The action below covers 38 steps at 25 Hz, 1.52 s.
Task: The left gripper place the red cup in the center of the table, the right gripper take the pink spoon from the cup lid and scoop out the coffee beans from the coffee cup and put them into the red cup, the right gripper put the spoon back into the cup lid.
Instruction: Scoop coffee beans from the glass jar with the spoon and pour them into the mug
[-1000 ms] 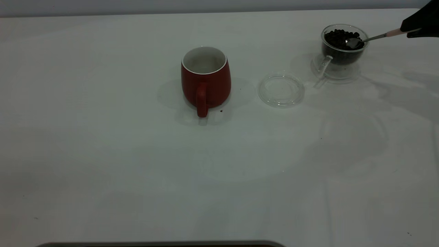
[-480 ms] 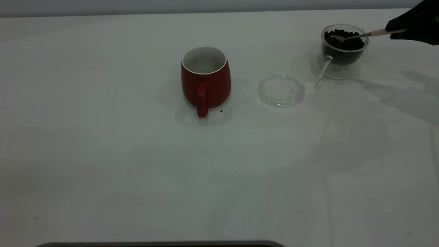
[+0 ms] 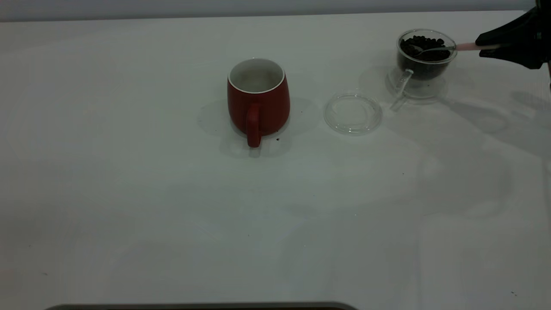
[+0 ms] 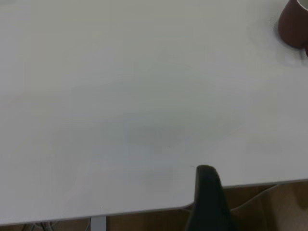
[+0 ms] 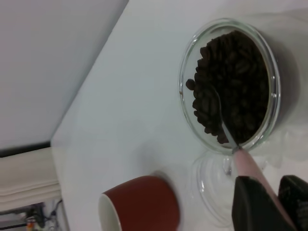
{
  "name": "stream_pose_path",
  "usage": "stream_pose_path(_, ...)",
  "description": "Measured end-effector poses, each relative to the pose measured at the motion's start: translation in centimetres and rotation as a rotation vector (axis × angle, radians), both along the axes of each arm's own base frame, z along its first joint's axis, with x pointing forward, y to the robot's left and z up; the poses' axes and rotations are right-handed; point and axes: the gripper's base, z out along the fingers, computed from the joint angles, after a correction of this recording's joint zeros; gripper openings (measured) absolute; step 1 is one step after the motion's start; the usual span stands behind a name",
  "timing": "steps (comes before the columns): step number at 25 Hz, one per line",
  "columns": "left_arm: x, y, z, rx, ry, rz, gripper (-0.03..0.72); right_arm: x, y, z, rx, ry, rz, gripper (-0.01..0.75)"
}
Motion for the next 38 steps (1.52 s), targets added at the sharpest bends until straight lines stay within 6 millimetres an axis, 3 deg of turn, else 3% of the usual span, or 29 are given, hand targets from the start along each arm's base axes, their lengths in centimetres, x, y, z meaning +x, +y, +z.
stream_pose_path(38,0.0,0.0,0.0,0.001,0.0,-0.001,0.569,-0.8,-2.4,0.8,0.119,-0.057,-0.016,0.114)
